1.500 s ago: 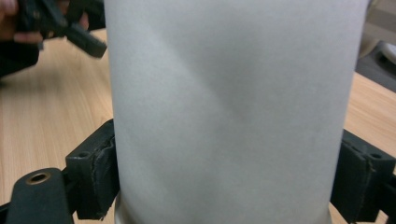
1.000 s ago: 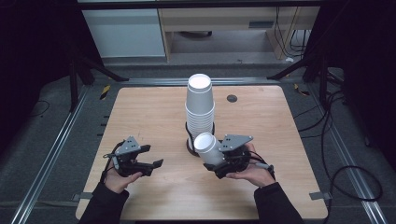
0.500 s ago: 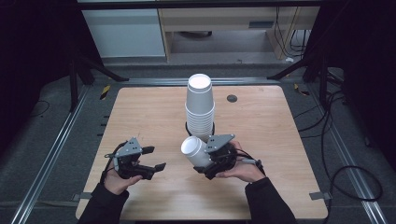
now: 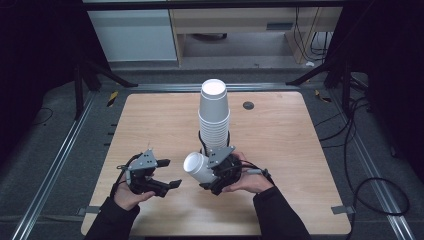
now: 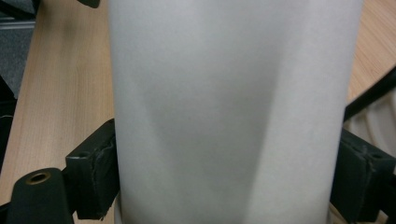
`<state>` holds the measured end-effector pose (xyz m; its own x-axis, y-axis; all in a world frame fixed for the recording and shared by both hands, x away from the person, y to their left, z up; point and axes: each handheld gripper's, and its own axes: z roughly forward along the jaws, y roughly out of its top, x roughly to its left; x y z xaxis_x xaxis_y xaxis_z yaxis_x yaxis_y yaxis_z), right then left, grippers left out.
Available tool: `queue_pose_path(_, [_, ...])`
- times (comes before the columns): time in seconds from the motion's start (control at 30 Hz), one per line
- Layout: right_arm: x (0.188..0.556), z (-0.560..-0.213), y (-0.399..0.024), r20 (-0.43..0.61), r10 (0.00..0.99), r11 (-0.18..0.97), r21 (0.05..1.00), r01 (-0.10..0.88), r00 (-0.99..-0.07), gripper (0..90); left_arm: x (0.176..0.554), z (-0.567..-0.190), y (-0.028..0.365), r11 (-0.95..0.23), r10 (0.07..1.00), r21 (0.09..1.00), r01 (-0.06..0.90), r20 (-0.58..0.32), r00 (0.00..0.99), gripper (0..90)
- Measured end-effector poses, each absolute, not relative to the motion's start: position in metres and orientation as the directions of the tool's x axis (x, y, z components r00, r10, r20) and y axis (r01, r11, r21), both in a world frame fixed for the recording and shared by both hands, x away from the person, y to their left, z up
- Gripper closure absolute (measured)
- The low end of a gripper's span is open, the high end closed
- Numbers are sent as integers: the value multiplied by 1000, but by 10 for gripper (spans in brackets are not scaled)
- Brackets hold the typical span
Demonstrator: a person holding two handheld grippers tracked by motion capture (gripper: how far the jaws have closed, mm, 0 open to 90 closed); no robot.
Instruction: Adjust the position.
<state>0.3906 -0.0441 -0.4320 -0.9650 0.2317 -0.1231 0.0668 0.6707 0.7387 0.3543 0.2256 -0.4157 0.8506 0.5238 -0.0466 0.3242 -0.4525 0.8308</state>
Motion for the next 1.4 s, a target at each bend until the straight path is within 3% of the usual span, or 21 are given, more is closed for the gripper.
queue_pose_path(0.67, [391,-445,-9,-162,124,707,707,-28,-979,129,354,-417,215,-482,490,810,334,-67,869,122])
queue_pose_path(1.4, [386,-449,14,-188,58,737,670,-85,-980,129,356,-423,210,-529,481,768,361,-79,873,182])
